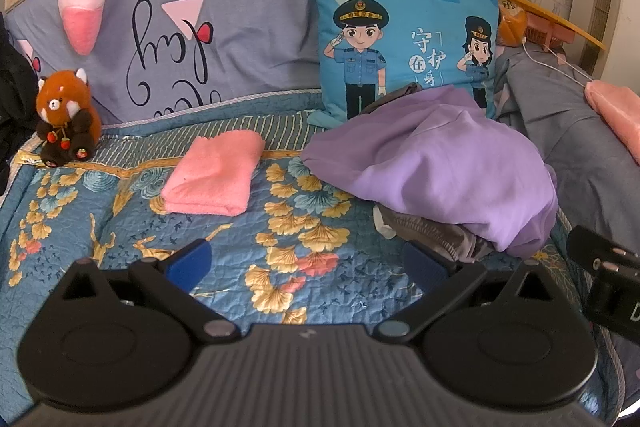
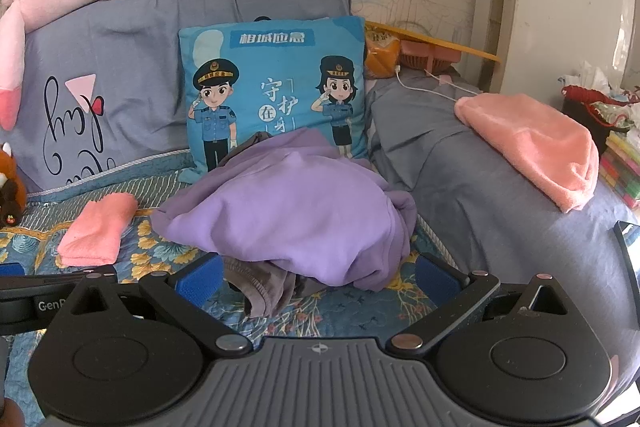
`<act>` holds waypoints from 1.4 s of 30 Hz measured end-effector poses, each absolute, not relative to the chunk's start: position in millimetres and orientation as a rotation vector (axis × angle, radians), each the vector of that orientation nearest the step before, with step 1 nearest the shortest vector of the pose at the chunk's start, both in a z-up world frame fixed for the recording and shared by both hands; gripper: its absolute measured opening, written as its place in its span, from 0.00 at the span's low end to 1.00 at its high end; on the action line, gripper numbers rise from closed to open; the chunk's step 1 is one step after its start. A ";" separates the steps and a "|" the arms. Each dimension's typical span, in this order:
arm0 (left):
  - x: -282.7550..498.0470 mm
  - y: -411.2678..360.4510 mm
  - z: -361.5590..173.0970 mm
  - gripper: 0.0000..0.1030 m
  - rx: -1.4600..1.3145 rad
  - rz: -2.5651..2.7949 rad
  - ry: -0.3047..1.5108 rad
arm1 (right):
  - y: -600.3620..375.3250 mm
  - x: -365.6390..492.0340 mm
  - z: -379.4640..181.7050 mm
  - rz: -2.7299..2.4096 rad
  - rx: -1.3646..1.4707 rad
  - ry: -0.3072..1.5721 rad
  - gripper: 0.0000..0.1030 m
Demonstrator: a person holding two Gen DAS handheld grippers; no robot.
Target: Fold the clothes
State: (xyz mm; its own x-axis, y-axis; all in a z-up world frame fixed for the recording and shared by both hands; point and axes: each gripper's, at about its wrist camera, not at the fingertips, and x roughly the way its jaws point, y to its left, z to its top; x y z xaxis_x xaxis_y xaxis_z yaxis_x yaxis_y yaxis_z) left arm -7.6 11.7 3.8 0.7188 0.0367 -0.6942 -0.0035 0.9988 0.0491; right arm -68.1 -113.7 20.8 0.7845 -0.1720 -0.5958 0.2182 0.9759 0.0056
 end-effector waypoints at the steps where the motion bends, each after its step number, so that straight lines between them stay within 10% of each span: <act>1: -7.5 11.6 3.6 1.00 0.046 0.022 0.769 | -113.7 -68.1 20.5 -0.211 0.076 0.636 1.00; 42: 148.6 -54.1 -112.1 1.00 0.364 -0.350 0.632 | -262.0 54.0 -113.5 -0.055 0.253 0.610 1.00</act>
State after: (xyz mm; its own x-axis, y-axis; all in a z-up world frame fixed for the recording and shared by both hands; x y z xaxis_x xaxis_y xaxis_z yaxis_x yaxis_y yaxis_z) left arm 148.6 -54.1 -112.2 0.7533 -0.2039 -0.6253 0.4217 0.8793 0.2212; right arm 54.0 -262.0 -113.5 0.8194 0.0230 -0.5727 0.1258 0.9676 0.2189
